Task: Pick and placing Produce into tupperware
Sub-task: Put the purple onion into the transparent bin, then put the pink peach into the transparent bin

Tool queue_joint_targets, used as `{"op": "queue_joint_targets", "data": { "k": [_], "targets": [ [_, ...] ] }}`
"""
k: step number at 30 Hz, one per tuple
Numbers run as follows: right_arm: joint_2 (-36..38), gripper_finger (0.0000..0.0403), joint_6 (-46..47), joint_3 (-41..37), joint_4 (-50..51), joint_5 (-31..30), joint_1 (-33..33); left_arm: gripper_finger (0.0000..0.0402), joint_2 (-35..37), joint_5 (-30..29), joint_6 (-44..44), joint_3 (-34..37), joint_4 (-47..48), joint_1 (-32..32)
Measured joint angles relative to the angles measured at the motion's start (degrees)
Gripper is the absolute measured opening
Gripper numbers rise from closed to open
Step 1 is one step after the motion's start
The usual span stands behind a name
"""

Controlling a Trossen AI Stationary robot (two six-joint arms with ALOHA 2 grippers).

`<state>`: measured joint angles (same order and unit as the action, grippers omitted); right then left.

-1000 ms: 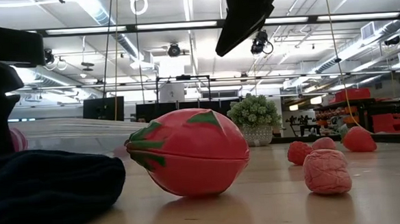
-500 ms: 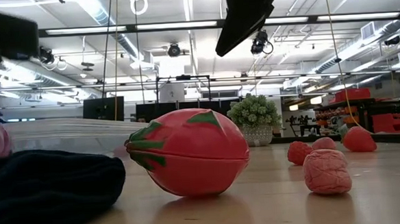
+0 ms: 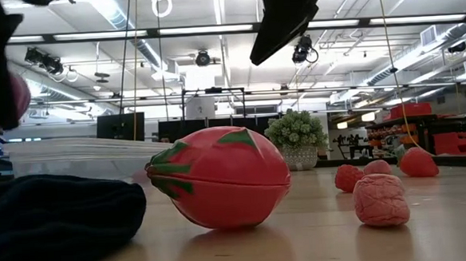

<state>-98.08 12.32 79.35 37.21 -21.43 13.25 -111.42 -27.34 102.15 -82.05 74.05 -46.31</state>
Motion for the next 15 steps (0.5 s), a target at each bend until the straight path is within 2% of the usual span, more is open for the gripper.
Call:
{"op": "queue_joint_targets", "data": {
  "k": [5,8,11,15],
  "targets": [
    [0.0,0.0155,0.0,0.0,0.0,0.0,0.0,0.0263,0.1,-3.8,-4.7,-1.8,5.3,1.9],
    [0.0,0.0155,0.0,0.0,0.0,0.0,0.0,0.0283,0.1,-6.6,-8.5,-1.8,5.1,4.4],
    [0.0,0.0155,0.0,0.0,-0.2,0.0,0.0,0.0308,0.0,-7.1,-13.0,-1.0,4.6,8.2],
    [0.0,0.0155,0.1,0.0,-0.2,0.0,0.0,0.0311,0.1,-6.9,-15.0,2.2,2.8,13.2]
  ]
}}
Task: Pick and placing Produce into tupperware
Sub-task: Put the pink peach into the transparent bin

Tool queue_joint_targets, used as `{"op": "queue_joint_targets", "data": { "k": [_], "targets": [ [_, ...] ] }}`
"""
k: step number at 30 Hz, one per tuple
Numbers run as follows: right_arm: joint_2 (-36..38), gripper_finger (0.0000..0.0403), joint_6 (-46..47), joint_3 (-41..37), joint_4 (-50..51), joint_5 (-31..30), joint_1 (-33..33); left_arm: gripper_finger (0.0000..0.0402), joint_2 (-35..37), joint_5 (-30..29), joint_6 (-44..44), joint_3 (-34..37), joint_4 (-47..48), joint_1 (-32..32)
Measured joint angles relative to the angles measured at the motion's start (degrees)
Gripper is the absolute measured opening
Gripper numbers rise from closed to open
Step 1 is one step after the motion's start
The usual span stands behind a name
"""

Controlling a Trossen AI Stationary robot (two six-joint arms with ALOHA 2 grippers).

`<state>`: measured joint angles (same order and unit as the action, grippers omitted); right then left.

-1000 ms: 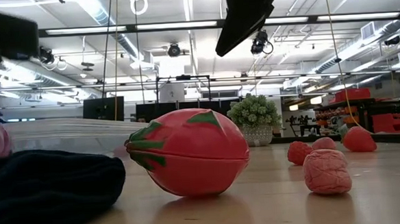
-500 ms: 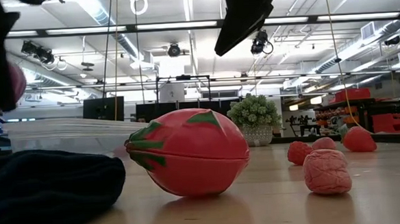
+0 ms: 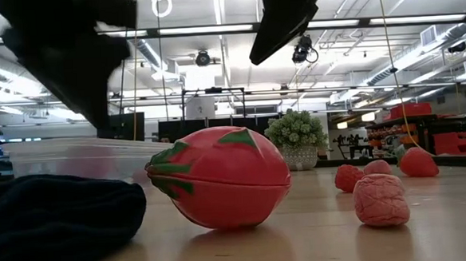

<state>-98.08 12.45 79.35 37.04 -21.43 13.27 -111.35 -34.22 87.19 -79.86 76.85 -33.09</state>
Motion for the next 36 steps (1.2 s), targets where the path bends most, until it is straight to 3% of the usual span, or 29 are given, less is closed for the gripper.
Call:
{"op": "queue_joint_targets", "data": {
  "k": [3,9,15,18,24,29,33,36],
  "targets": [
    [0.0,0.0155,0.0,0.0,0.0,0.0,0.0,0.0297,0.0,2.9,-5.2,2.4,-4.5,3.1],
    [0.0,0.0155,0.0,0.0,0.7,0.1,0.0,0.0266,0.4,3.7,-13.3,1.9,-3.4,6.0],
    [0.0,0.0155,4.7,0.0,8.0,3.5,0.6,0.0257,3.0,2.6,-17.5,-1.7,3.6,7.6],
    [-0.3,0.0156,7.1,-1.7,9.3,5.3,2.0,0.0263,5.5,-0.3,-20.5,-2.0,2.2,8.6],
    [-0.3,0.0171,10.8,-11.0,2.8,8.1,5.4,0.028,8.2,-1.2,-36.8,-2.0,-12.4,13.7],
    [-0.2,0.0173,19.4,-14.7,2.7,3.4,7.1,0.0286,7.3,0.2,-52.7,-2.0,-29.5,20.6],
    [-0.2,0.0168,24.3,-16.4,2.7,1.7,8.1,0.0286,5.9,8.8,-56.7,-1.9,-34.8,27.7],
    [-0.2,0.0165,25.5,-17.1,2.8,0.9,9.0,0.0286,4.8,9.5,-57.8,-1.3,-35.1,31.8]
  ]
}}
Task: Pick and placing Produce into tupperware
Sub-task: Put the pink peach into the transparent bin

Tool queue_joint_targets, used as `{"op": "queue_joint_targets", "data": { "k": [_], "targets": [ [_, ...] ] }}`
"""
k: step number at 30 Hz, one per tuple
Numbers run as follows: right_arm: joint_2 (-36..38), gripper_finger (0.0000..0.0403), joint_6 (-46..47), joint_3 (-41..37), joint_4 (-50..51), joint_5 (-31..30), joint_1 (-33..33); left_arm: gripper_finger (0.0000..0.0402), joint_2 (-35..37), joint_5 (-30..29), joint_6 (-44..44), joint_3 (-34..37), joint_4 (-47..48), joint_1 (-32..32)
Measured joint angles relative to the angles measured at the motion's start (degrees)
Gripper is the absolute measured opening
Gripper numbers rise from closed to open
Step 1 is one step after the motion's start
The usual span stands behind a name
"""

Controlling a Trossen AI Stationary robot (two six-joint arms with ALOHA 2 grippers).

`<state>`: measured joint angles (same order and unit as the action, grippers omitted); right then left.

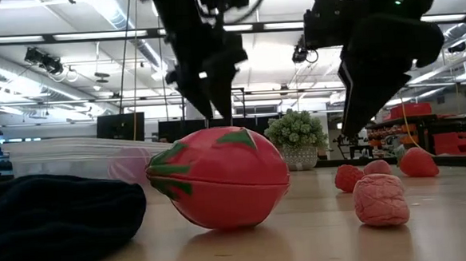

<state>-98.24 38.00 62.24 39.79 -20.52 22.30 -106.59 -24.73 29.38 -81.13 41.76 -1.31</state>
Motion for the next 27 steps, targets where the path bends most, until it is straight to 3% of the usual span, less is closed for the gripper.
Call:
{"op": "queue_joint_targets", "data": {
  "k": [7,12,21,27],
  "targets": [
    [0.0,0.0165,0.0,-0.2,-0.2,-2.0,2.3,0.0286,-0.4,5.9,-0.1,8.4,-7.0,5.7],
    [0.0,0.0162,1.0,-0.2,-0.2,-4.7,4.0,0.0286,-0.4,8.3,0.1,15.5,-20.0,6.4],
    [0.0,0.0162,1.0,-0.2,-0.7,-5.1,4.3,0.0277,-0.3,8.0,3.1,23.9,-28.5,6.3],
    [0.0,0.0161,0.9,-0.2,-0.7,-5.4,3.9,0.0234,-0.1,6.9,3.6,26.7,-34.1,6.0]
  ]
}}
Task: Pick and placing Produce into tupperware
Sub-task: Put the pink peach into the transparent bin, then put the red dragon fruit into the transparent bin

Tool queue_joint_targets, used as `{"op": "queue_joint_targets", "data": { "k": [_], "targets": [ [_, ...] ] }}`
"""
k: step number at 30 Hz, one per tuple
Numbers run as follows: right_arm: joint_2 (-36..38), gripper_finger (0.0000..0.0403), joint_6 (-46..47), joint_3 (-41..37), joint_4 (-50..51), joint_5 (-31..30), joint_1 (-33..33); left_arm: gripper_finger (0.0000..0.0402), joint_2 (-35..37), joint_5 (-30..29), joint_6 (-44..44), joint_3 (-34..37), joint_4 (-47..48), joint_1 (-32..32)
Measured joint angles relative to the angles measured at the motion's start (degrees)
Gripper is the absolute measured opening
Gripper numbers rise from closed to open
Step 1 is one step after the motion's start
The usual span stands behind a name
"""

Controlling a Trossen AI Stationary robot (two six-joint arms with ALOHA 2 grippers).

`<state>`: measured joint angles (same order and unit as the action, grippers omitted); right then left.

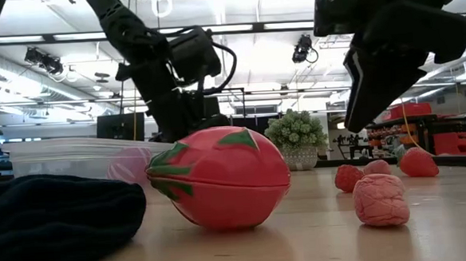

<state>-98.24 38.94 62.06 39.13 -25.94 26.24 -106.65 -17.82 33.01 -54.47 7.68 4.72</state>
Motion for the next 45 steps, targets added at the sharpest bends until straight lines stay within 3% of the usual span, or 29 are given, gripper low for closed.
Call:
{"op": "queue_joint_targets", "data": {
  "k": [11,17,21,26,33,38,45],
  "targets": [
    [0.0,0.0161,-0.3,0.0,0.0,-1.6,-0.4,0.0094,2.1,2.9,1.0,0.2,-0.1,-1.1],
    [0.0,0.0161,-0.5,0.0,0.0,-1.6,-0.4,0.006,8.1,7.5,0.9,0.1,0.9,-2.3],
    [0.0,0.0161,-0.5,0.0,0.0,-1.6,-0.4,0.0068,14.6,8.2,1.3,0.1,5.4,-4.7],
    [0.0,0.0161,0.1,0.0,0.1,-1.4,0.0,0.0072,22.6,7.7,8.4,0.1,19.1,-10.2],
    [0.0,0.0161,0.9,0.0,-0.5,-1.6,1.1,0.007,24.7,5.1,19.4,1.0,26.2,-23.8],
    [0.0,0.0161,0.5,0.0,-3.1,-1.7,1.2,0.0113,22.0,2.4,24.5,2.9,26.9,-30.0],
    [0.0,0.0174,-9.5,0.0,-15.6,0.9,1.1,0.02,20.0,1.9,26.8,3.4,26.6,-30.9]
  ]
}}
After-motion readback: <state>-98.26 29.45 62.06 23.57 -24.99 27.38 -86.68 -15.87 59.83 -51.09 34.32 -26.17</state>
